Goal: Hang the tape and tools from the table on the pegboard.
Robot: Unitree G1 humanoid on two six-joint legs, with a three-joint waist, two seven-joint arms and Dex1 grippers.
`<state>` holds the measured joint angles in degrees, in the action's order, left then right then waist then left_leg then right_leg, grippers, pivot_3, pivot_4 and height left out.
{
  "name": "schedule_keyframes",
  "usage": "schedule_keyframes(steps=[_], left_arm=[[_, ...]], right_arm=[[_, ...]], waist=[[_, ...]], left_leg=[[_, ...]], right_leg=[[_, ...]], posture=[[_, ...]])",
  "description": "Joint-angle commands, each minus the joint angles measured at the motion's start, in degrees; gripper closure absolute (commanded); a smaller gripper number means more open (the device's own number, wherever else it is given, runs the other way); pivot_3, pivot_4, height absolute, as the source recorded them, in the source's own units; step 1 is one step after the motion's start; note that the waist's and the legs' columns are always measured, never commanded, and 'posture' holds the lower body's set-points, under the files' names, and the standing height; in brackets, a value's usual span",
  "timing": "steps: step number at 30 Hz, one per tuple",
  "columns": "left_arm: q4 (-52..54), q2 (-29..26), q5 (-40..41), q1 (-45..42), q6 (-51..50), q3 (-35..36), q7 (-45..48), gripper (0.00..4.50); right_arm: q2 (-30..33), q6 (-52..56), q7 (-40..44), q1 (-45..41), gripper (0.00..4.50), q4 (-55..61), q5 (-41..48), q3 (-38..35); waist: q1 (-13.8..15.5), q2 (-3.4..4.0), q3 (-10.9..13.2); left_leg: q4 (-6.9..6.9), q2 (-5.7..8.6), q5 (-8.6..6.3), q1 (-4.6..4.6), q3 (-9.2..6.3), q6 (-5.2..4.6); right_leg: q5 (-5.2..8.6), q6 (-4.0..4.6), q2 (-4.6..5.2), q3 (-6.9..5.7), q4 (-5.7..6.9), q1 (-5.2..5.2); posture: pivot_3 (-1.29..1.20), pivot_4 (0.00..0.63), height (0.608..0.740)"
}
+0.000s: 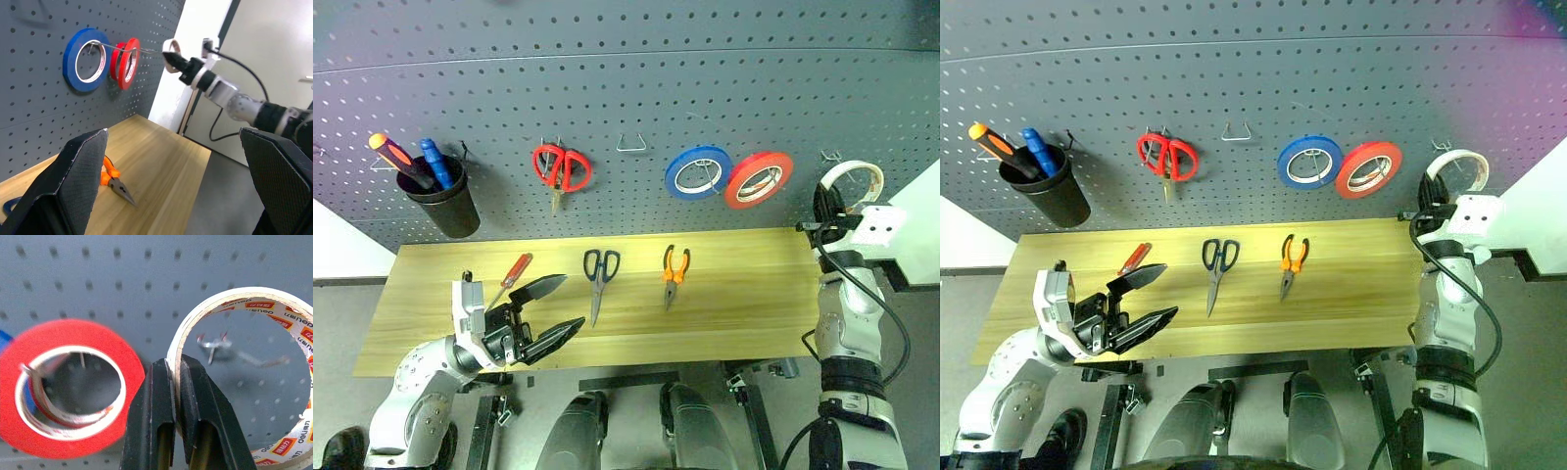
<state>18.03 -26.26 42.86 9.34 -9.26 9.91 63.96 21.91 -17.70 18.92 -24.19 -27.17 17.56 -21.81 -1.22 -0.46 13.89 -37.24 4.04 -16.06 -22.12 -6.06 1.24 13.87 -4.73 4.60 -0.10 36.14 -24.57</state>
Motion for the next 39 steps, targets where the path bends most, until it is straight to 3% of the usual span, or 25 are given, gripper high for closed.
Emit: schedule_keyframes(steps=[1,7,14,18,24,32,39], left_arm=[[0.9,0.2,-0.7,0.5,1.5,0.0,0.1,0.0],[1.2,0.5,-1.1,1.8,2.2,0.3,-0.1,0.0],[0.5,0.8,-1.7,2.2,3.7,0.7,-0.3,0.0],[-0.1,1.1,-2.3,2.2,4.7,1.0,-0.8,0.0],[-3.4,1.2,-4.8,2.1,8.8,3.4,-1.9,0.0],[-5.7,1.2,-5.3,0.9,11.6,5.0,-2.6,0.0],[-4.3,1.3,-5.6,2.1,12.1,4.8,-3.4,0.0]], right_arm=[[2.8,-1.3,0.2,-3.3,4.21,-4.6,-0.7,-1.0],[2.7,-3.5,0.5,-3.7,2.32,-8.1,-1.0,-0.7],[-1.1,-1.1,-0.1,2.6,0.06,-1.2,-0.9,1.3],[-5.2,4.1,-3.1,11.6,0.06,8.1,-2.2,4.2],[-10.3,22.0,-7.1,19.1,0.06,24.0,-1.6,11.0],[-17.9,56.5,-17.9,12.9,0.06,33.5,3.4,15.1],[-22.7,65.6,-22.3,6.7,0.06,29.0,4.0,13.7]], waist=[[0.0,0.01,0.0],[0.0,0.01,0.0],[0.1,0.0,0.0],[0.3,0.01,0.0],[-0.1,0.05,0.0],[0.4,0.05,0.0],[0.4,0.05,0.0]], left_leg=[[0.0,0.0,0.0,0.0,0.01,0.0],[0.04,-0.01,0.0,0.0,0.0,-0.01],[0.02,-0.01,0.0,0.0,-0.02,-0.01],[0.04,-0.01,-0.01,-0.01,-0.05,-0.01],[0.02,-0.01,0.02,0.02,-0.04,0.03],[0.02,-0.05,0.17,-0.03,-0.1,0.05],[0.12,-0.01,0.16,-0.23,-0.11,0.04]], right_leg=[[0.0,0.0,0.01,0.0,0.0,0.0],[0.0,0.0,0.0,0.0,0.0,0.0],[-0.01,0.0,0.01,0.0,0.0,0.0],[-0.01,0.0,0.01,0.0,0.0,0.0],[0.07,0.17,0.02,0.06,0.0,-0.02],[0.04,0.29,-0.02,0.02,-0.02,-0.03],[-0.08,0.1,0.02,-0.02,-0.02,-0.28]], posture=[[-0.03,0.228,0.74],[-0.02,0.232,0.74],[-0.02,0.232,0.74],[-0.02,0.23,0.74],[-0.03,0.231,0.74],[-0.01,0.235,0.74],[0.02,0.236,0.74]])
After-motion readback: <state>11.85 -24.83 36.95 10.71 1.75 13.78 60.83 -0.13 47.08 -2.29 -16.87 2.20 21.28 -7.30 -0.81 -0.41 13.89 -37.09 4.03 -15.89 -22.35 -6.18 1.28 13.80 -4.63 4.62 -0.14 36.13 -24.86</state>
